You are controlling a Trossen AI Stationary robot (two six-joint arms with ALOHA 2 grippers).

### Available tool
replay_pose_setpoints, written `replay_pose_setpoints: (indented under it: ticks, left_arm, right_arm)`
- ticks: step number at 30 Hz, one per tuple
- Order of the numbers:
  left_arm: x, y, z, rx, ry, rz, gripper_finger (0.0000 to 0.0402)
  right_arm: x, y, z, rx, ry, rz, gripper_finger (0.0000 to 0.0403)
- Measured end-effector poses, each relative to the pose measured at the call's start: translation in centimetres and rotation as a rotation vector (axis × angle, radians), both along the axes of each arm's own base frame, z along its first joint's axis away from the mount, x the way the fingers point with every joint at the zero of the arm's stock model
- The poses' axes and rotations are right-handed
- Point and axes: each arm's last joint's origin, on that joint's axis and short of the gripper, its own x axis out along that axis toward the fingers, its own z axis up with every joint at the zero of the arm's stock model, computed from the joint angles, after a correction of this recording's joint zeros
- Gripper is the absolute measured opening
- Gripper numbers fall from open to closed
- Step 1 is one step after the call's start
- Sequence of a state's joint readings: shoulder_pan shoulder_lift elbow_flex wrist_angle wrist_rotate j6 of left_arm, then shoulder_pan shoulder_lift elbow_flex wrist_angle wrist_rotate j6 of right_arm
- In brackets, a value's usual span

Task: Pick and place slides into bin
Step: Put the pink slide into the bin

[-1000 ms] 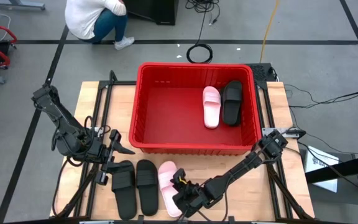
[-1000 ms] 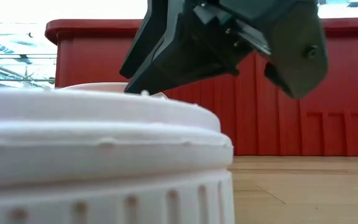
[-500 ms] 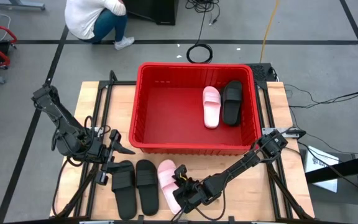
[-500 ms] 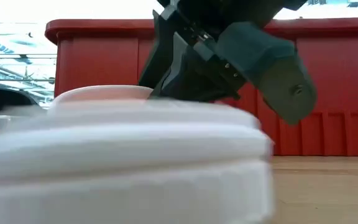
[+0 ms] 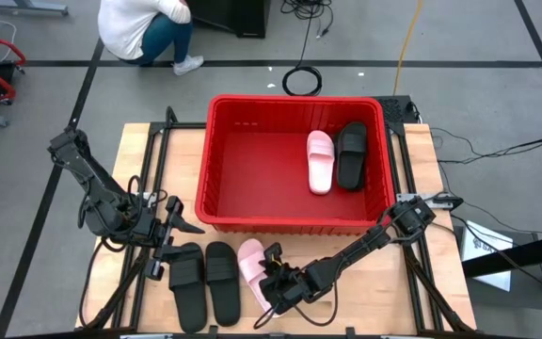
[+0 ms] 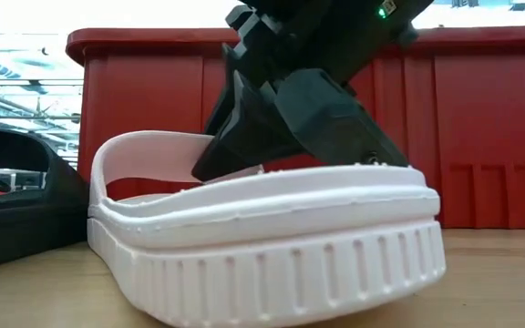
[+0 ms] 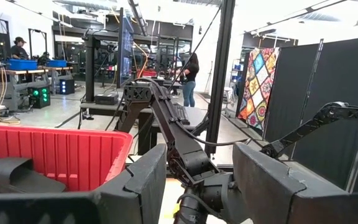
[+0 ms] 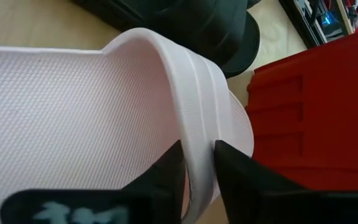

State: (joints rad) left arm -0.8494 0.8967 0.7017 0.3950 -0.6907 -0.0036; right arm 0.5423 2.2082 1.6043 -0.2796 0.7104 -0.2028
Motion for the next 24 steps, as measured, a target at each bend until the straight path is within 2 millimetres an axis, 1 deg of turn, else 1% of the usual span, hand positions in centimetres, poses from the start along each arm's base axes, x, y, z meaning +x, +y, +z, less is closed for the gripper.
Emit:
replay_pose_setpoints:
  ticks: [6,8,24]
  left_arm:
    - [0.0,0.0,0.0,0.0,0.0,0.0,0.0186]
    - [0.0,0.0,-0.01,0.001,0.0,0.0,0.0186]
    - [0.0,0.0,-0.01,0.01,-0.001,0.001,0.0186]
  right_arm:
    - [0.14,0.07,0.08,0.001,-0.01,0.014,0.0018]
    - [0.14,0.1,0.08,0.002,-0.009,0.016,0.0007]
    - [0.26,-0.12,0.09,0.017,-0.002,0.02,0.0003]
